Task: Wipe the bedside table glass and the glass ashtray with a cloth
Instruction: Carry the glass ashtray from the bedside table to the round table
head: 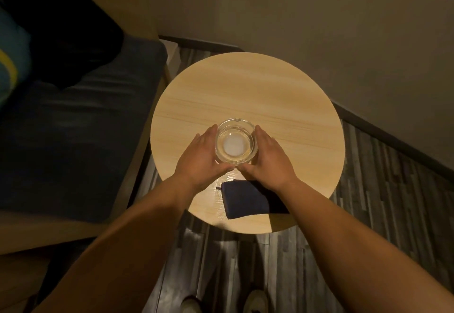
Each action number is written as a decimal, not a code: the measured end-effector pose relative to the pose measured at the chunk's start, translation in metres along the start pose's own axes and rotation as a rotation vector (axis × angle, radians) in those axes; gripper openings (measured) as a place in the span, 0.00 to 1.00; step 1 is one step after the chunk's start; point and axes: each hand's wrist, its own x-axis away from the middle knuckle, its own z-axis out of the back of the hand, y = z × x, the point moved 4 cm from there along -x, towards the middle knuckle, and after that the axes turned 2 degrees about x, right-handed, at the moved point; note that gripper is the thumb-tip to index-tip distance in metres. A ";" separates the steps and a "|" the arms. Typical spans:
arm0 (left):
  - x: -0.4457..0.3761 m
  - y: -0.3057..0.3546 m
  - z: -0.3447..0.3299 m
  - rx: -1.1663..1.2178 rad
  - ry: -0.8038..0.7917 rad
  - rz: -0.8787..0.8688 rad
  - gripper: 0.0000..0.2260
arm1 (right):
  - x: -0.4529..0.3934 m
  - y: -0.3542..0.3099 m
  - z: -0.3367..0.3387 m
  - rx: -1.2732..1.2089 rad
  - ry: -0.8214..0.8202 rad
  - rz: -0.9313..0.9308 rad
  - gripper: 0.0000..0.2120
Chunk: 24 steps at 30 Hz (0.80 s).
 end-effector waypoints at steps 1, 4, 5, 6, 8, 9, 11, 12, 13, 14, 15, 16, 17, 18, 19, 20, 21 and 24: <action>-0.001 -0.001 -0.002 -0.007 -0.002 0.004 0.37 | -0.001 0.002 -0.001 0.004 -0.003 0.003 0.49; -0.003 -0.004 -0.006 -0.034 -0.005 0.023 0.39 | -0.004 0.009 -0.004 0.012 -0.011 0.002 0.49; -0.004 -0.004 -0.008 -0.045 -0.004 0.027 0.39 | -0.005 0.011 -0.005 0.016 -0.016 0.003 0.49; -0.004 -0.004 -0.009 -0.055 -0.005 0.032 0.39 | -0.006 0.013 -0.005 0.020 -0.023 0.005 0.49; -0.004 -0.005 -0.010 -0.062 -0.005 0.037 0.40 | -0.007 0.015 -0.006 0.022 -0.030 0.009 0.49; -0.004 -0.005 -0.010 -0.065 -0.008 0.039 0.40 | -0.007 0.015 -0.006 0.023 -0.033 0.009 0.49; -0.005 -0.004 -0.011 -0.079 -0.015 0.041 0.40 | -0.007 0.015 -0.007 0.023 -0.045 0.004 0.49; -0.005 -0.004 -0.011 -0.088 -0.019 0.045 0.40 | -0.007 0.015 -0.007 0.025 -0.049 0.001 0.49; -0.006 -0.005 -0.011 -0.095 -0.028 0.055 0.41 | -0.008 0.015 -0.008 0.030 -0.056 -0.004 0.50; -0.006 -0.006 -0.012 -0.101 -0.044 0.074 0.41 | -0.008 0.015 -0.008 0.038 -0.065 -0.011 0.50; -0.006 -0.008 -0.013 -0.109 -0.063 0.096 0.43 | -0.009 0.015 -0.007 0.043 -0.077 -0.018 0.50; -0.007 -0.010 -0.013 -0.119 -0.084 0.116 0.44 | -0.010 0.015 -0.006 0.044 -0.092 -0.024 0.51; -0.007 -0.011 -0.014 -0.132 -0.103 0.134 0.45 | -0.011 0.014 -0.004 0.043 -0.108 -0.027 0.51; -0.006 -0.012 -0.014 -0.143 -0.125 0.153 0.46 | -0.012 0.013 -0.002 0.044 -0.127 -0.025 0.51; -0.005 -0.012 -0.013 -0.151 -0.149 0.173 0.47 | -0.011 0.011 0.002 0.045 -0.146 -0.020 0.52; -0.002 -0.011 -0.013 -0.155 -0.167 0.194 0.48 | -0.010 0.010 0.007 0.045 -0.160 -0.013 0.52; 0.001 -0.010 -0.011 -0.154 -0.175 0.210 0.48 | -0.007 0.011 0.013 0.049 -0.168 -0.004 0.51; 0.020 0.002 -0.004 -0.130 -0.104 0.207 0.43 | 0.012 0.021 0.036 0.128 -0.125 0.033 0.44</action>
